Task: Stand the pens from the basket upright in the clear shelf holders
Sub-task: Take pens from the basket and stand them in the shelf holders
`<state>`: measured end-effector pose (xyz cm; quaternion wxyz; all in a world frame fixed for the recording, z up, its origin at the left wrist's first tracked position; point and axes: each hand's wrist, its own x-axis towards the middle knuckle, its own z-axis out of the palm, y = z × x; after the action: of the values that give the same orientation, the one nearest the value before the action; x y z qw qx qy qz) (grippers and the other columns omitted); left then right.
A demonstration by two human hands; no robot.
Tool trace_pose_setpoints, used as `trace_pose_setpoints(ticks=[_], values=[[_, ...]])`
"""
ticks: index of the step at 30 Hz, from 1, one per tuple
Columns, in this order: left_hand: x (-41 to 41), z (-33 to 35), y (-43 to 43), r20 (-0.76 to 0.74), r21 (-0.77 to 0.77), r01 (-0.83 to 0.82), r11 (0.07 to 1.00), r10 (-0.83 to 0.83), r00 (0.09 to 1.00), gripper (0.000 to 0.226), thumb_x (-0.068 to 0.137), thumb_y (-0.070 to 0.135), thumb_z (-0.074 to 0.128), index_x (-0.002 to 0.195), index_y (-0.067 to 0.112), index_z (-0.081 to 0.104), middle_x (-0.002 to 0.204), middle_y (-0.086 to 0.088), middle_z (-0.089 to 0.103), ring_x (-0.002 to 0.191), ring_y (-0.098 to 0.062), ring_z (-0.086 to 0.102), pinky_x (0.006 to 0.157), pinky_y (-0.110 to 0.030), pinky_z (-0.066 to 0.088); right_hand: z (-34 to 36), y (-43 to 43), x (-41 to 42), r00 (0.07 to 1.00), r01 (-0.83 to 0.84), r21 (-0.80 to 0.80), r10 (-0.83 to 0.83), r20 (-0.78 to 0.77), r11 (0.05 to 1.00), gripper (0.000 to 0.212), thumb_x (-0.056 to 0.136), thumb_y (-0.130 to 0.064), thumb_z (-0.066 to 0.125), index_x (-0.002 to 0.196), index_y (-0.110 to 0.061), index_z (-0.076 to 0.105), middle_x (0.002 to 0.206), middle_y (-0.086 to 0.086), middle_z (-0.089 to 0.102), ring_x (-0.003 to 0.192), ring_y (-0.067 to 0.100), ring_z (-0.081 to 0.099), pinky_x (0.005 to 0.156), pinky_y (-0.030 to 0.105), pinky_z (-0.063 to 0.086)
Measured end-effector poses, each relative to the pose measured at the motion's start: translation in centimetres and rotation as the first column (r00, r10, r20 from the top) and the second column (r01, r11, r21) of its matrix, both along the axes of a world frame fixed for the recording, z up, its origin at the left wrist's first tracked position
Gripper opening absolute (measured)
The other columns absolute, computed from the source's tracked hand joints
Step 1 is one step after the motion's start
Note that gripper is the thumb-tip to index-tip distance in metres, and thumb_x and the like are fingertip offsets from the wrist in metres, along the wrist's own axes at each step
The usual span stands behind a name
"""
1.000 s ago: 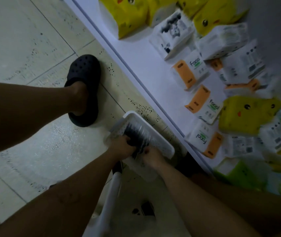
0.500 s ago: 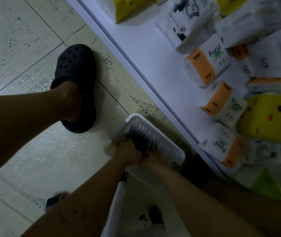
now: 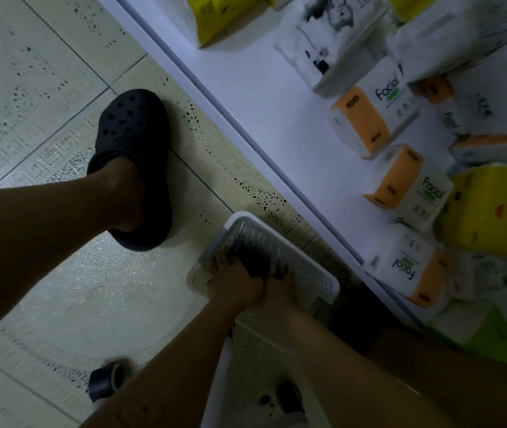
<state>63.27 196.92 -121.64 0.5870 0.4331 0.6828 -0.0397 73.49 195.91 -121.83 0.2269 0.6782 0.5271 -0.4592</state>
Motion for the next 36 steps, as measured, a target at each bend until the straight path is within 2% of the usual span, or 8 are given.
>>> trace_pose_setpoints(ticks=[2,6,12,18,21,26,33,36], values=[[-0.1,0.5,-0.2,0.031,0.105,-0.083,0.991,0.08,0.996,0.015,0.09,0.019,0.058,0.081,0.008,0.055,0.074,-0.004,0.056,0.076,-0.022,0.056,0.072,-0.035,0.05,-0.2,0.0,0.2,0.982,0.178,0.113,-0.169,-0.084,0.978,0.034,0.104,-0.017,0.037,0.131,0.001,0.048,0.119,0.021,0.054,0.11,0.037,0.053,0.092,0.041,0.044],[-0.5,0.9,-0.5,0.02,0.182,-0.173,0.968,0.172,0.985,0.022,0.086,0.005,0.06,0.066,0.01,0.053,0.065,-0.001,0.054,0.068,-0.022,0.056,0.063,-0.028,0.044,0.4,0.6,1.9,0.946,0.324,0.02,-0.323,-0.028,0.946,0.021,0.094,-0.012,0.054,0.075,-0.012,0.063,0.072,-0.001,0.053,0.069,0.012,0.049,0.065,0.024,0.041],[-1.3,2.4,0.4,0.022,0.009,-0.218,0.976,0.218,0.976,0.024,0.088,-0.001,0.056,0.109,0.004,0.068,0.108,-0.005,0.065,0.106,-0.022,0.06,0.092,-0.027,0.049,2.7,1.4,2.3,0.891,0.445,0.018,-0.441,-0.108,0.895,0.017,0.088,-0.012,0.063,0.074,-0.023,0.064,0.081,-0.002,0.064,0.08,0.022,0.062,0.077,0.039,0.056],[-2.8,5.9,0.9,0.216,0.074,-0.216,0.974,0.196,0.957,0.085,0.076,0.001,0.07,0.148,0.015,0.029,0.141,-0.015,0.046,0.126,-0.032,0.048,0.102,-0.048,0.043,5.8,1.1,2.6,0.864,0.474,0.027,-0.459,-0.209,0.88,0.041,0.077,-0.006,0.072,0.115,-0.015,0.057,0.105,0.002,0.064,0.097,0.022,0.061,0.085,0.04,0.054],[-3.4,7.7,1.0,0.247,0.014,-0.13,0.991,0.123,0.961,0.081,0.068,0.002,0.071,0.141,0.018,0.039,0.122,-0.016,0.058,0.109,-0.033,0.059,0.089,-0.05,0.053,8.2,0.3,2.7,0.895,0.417,0.071,-0.395,-0.205,0.906,0.013,0.081,-0.008,0.065,0.083,-0.02,0.061,0.082,0.001,0.063,0.079,0.019,0.06,0.064,0.027,0.047],[-3.5,12.6,1.6,0.234,0.139,-0.078,0.987,0.044,0.971,0.015,0.09,0.017,0.063,0.103,0.019,0.056,0.096,-0.009,0.065,0.084,-0.026,0.068,0.074,-0.043,0.06,12.6,-0.4,2.8,0.896,0.405,0.2,-0.344,-0.282,0.892,0.03,0.093,-0.02,0.057,0.064,-0.024,0.052,0.06,-0.007,0.054,0.054,0.005,0.052,0.051,0.02,0.038],[-3.6,21.3,2.0,0.286,0.365,-0.135,0.921,0.027,0.958,0.023,0.088,0.025,0.069,0.08,0.004,0.062,0.076,-0.011,0.067,0.073,-0.027,0.07,0.07,-0.044,0.06,21.0,0.9,2.7,0.857,0.452,0.427,-0.248,-0.452,0.783,0.038,0.093,-0.022,0.062,0.067,0.002,0.05,0.066,0.017,0.043,0.067,0.033,0.052,0.08,0.056,0.052],[-3.9,24.9,1.9,0.361,0.404,-0.211,0.89,0.057,0.931,0.021,0.085,0.005,0.07,0.101,0.005,0.057,0.088,-0.014,0.063,0.073,-0.031,0.071,0.067,-0.048,0.06,23.9,0.5,2.7,0.805,0.526,0.471,-0.236,-0.544,0.708,0.023,0.09,-0.018,0.067,0.087,0.004,0.062,0.08,0.02,0.059,0.083,0.042,0.061,0.08,0.056,0.053]])
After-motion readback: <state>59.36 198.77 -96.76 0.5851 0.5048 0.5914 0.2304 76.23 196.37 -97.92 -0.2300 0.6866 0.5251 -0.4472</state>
